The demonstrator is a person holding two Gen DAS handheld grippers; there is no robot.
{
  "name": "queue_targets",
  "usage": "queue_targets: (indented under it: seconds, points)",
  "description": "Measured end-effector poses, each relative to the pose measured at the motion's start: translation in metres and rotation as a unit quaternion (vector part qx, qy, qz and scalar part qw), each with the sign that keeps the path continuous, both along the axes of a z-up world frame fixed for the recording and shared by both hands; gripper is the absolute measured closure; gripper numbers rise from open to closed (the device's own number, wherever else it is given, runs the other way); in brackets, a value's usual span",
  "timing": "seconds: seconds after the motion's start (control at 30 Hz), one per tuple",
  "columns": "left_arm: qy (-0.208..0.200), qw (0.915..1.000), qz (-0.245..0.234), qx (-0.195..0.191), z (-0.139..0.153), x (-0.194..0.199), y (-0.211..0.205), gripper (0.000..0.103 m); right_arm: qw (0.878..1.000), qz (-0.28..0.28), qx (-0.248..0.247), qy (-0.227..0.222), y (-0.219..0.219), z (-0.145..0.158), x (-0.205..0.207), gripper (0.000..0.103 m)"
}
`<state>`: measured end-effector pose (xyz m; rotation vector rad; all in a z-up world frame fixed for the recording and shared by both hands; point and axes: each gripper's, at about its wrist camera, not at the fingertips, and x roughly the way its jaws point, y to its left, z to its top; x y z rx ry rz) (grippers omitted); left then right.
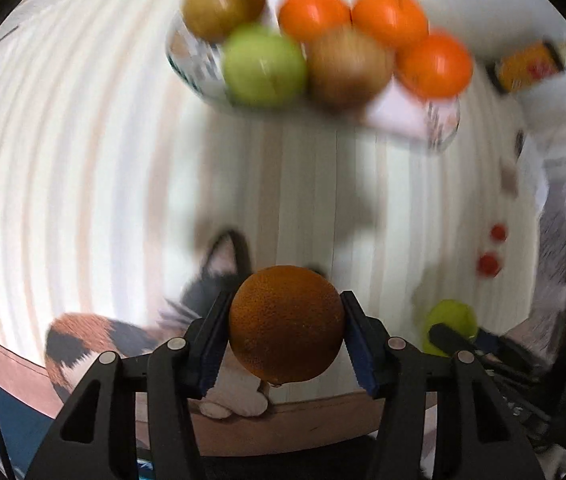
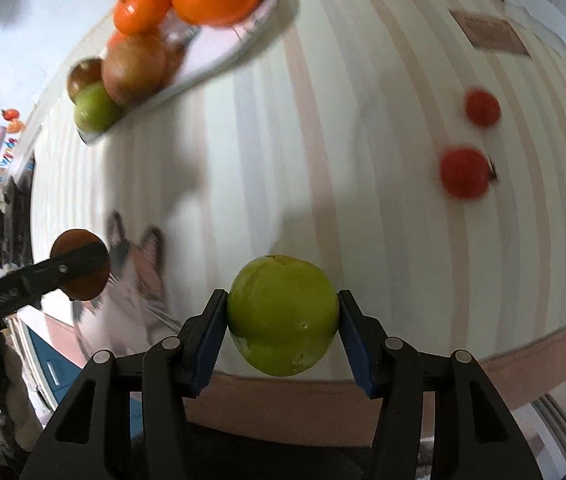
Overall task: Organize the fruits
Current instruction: 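Carry the orange and green apple onto the plate and open both grippers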
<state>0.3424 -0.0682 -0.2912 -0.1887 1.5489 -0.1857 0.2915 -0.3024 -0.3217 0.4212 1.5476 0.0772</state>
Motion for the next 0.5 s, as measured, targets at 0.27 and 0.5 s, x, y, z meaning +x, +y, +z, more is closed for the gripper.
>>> queue_targets:
  seconds: [0.27, 0.5]
  points:
    - [-0.040, 0.9944, 0.086, -0.045, 0.045, 0.080, 0.054, 0.052, 0.998, -0.012, 0.007, -0.060, 0.006, 0.032, 0.071, 0.046]
    - [-0.017, 0.9906, 0.111, -0.079, 0.031, 0.134, 0.049, 0.052, 0.996, -0.025, -0.001, -0.083, 0.008, 0.035, 0.138, 0.046]
